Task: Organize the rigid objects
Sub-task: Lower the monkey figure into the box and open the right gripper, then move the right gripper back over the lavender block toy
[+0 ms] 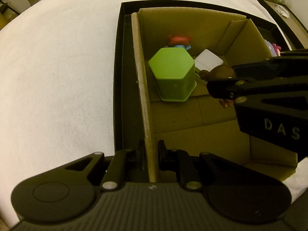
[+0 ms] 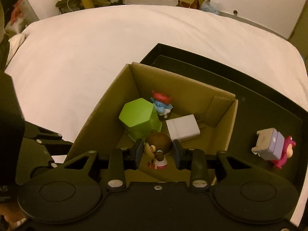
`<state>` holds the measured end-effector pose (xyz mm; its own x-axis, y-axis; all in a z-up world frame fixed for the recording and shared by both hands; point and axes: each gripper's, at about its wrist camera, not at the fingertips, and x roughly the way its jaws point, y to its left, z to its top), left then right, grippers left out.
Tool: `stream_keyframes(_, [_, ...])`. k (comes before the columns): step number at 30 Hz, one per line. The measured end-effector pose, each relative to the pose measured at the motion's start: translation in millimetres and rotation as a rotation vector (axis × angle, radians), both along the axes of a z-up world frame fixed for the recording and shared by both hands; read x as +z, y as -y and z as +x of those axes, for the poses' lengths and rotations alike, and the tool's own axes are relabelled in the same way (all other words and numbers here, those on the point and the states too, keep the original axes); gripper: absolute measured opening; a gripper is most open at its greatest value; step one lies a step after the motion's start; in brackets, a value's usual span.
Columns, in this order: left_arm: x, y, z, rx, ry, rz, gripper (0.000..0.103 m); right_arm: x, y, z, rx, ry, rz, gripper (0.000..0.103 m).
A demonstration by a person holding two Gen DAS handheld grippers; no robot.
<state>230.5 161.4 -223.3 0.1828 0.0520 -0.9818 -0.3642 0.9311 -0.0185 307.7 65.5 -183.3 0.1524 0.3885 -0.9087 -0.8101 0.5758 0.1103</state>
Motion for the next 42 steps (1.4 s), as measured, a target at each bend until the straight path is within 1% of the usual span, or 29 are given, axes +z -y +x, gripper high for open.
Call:
stream_keyframes(7, [0, 0, 1, 0.003, -0.001, -0.001, 0.012, -6, 5, 6, -0.035, -0.061, 0.027, 0.033])
stream_keyframes(10, [0, 1, 1, -0.001, -0.001, 0.002, 0.012, -7, 5, 7, -0.049, -0.072, 0.035, 0.033])
stream_keyframes(13, [0, 0, 0, 0.001, -0.001, -0.001, 0.012, -10, 2, 6, -0.045, -0.097, 0.035, 0.033])
stream_keyframes(19, [-1, 1, 1, -0.003, -0.001, 0.001, 0.012, -14, -5, -1, -0.033, -0.109, 0.021, 0.035])
stream_keyframes(22, [-1, 1, 0, -0.002, 0.003, -0.001, 0.012, -11, -4, 0, -0.037, -0.101, 0.034, 0.035])
stream_keyframes(26, [-1, 2, 0, -0.005, 0.000, 0.003, 0.012, 4, 6, 6, -0.051, -0.082, 0.075, 0.035])
stream_keyframes(32, [0, 3, 1, -0.008, -0.003, 0.007, 0.013, 24, 22, 20, -0.072, -0.028, 0.099, 0.035])
stream_keyframes(35, [-1, 4, 1, -0.009, -0.004, 0.012, 0.013, 33, 32, 27, -0.083, -0.009, 0.118, 0.037])
stream_keyframes(37, [-1, 4, 1, -0.010, -0.006, 0.014, 0.013, 37, 40, 33, -0.100, 0.001, 0.127, 0.040])
stream_keyframes(42, [-2, 5, 2, -0.008, -0.008, 0.015, 0.012, 42, 62, 53, -0.153, 0.021, 0.152, 0.040])
